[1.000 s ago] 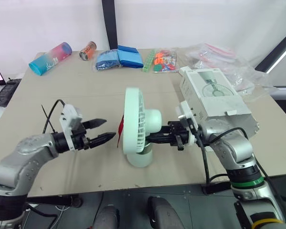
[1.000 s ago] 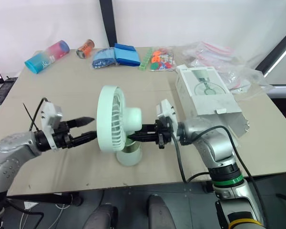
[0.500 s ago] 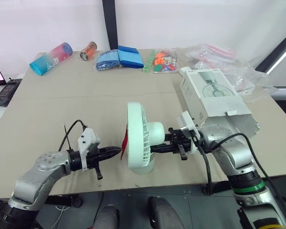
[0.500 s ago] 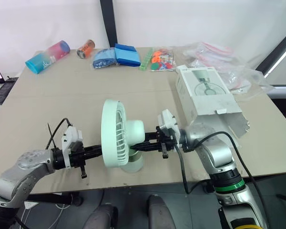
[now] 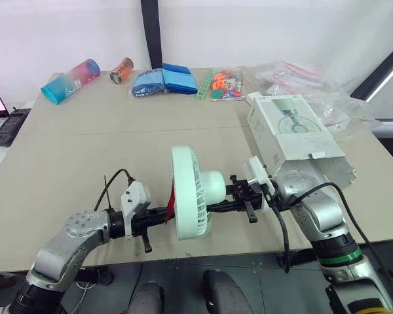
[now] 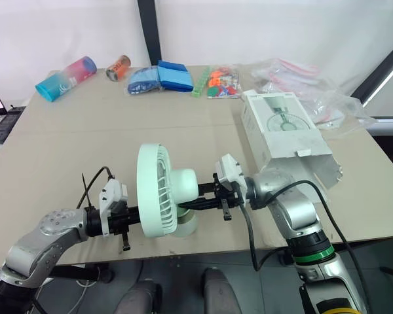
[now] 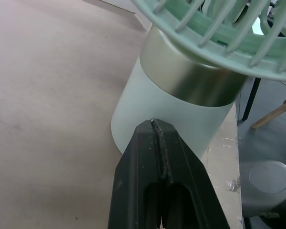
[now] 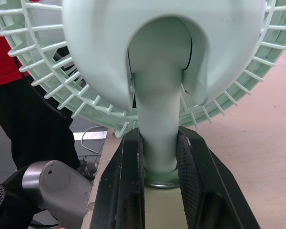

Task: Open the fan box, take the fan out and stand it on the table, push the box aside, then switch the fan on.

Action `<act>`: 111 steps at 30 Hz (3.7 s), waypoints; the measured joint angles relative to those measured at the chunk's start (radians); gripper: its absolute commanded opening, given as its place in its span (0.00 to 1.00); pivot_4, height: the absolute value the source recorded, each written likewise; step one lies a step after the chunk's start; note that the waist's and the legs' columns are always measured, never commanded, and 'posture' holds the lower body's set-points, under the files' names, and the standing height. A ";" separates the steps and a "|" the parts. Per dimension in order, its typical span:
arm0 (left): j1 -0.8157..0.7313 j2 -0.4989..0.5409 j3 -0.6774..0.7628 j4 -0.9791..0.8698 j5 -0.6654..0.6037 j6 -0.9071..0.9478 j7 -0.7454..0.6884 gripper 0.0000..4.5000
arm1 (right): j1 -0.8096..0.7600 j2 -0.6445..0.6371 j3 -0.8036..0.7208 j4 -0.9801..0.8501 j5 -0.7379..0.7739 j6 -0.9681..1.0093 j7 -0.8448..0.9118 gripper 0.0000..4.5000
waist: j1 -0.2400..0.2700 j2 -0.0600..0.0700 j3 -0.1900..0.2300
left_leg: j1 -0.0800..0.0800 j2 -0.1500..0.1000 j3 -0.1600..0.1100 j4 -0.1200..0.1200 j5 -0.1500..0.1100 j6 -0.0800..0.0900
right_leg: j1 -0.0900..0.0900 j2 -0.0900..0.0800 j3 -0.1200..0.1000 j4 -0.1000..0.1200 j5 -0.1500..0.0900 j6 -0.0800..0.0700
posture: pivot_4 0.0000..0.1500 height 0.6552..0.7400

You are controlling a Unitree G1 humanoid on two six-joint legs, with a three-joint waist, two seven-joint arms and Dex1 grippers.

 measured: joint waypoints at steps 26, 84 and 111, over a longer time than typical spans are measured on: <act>-0.017 -0.022 -0.022 0.024 0.032 -0.007 -0.012 0.01 | 0.003 -0.020 0.000 -0.030 0.005 0.028 -0.021 0.08 | 0.001 0.000 0.000 | 0.000 0.000 0.000 0.001 0.000 0.000 | 0.001 0.000 0.000 0.000 0.000 0.000 | 1.00 1.00; 0.102 0.049 0.123 -0.005 -0.018 -0.126 -0.094 0.18 | 0.007 -0.017 0.000 -0.015 -0.003 -0.004 -0.018 0.08 | 0.001 0.000 -0.001 | 0.001 0.000 0.000 0.001 0.000 0.000 | 0.001 0.000 0.000 0.000 0.000 0.000 | 1.00 1.00; 0.109 -0.021 0.179 -0.064 -0.116 -0.165 -0.031 0.99 | -0.202 0.027 -0.027 0.146 0.065 0.078 0.020 0.08 | -0.001 0.000 -0.001 | 0.001 0.001 0.001 0.001 0.000 0.001 | 0.001 0.000 0.000 0.000 0.001 0.000 | 1.00 1.00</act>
